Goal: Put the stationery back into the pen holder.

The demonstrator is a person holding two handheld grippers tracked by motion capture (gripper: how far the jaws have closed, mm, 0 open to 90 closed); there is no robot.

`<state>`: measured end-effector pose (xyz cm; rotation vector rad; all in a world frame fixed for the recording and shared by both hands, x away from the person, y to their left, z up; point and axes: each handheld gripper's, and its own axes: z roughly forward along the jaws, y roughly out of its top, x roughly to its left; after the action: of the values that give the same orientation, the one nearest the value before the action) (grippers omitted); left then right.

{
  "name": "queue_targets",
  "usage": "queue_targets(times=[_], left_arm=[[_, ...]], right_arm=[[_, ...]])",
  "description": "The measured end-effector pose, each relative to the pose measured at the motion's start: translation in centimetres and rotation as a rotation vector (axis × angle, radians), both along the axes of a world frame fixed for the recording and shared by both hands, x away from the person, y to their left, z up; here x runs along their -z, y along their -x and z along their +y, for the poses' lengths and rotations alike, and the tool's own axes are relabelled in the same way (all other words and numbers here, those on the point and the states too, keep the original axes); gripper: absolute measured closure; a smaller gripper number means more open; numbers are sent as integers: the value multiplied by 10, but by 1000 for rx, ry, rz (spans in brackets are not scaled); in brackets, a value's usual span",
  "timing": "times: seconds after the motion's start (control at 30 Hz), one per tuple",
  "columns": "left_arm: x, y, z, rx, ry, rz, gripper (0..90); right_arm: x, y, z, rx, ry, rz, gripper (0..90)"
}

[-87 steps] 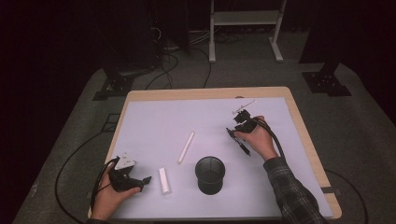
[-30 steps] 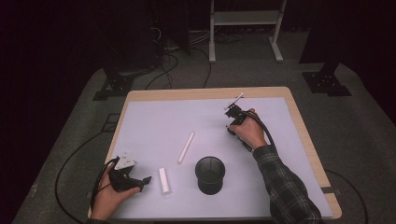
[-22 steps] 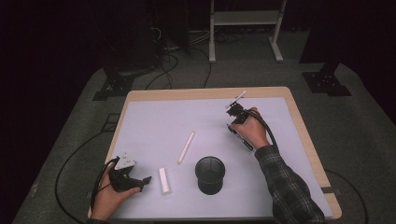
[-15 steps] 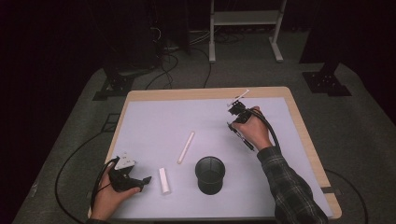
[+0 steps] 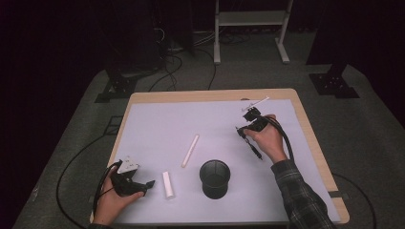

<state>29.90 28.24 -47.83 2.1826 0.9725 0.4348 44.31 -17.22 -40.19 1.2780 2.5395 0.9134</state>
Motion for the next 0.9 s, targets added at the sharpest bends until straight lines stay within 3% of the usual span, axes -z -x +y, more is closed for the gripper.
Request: queue_targets(times=[0.27, 0.9], left_arm=[[0, -1, -1, 11, -1, 9, 20], [0, -1, -1, 13, -8, 8, 19]], right_arm=[[-6, 20, -8, -22, -70, -45, 794], [-11, 43, -6, -104, -164, -128, 794]])
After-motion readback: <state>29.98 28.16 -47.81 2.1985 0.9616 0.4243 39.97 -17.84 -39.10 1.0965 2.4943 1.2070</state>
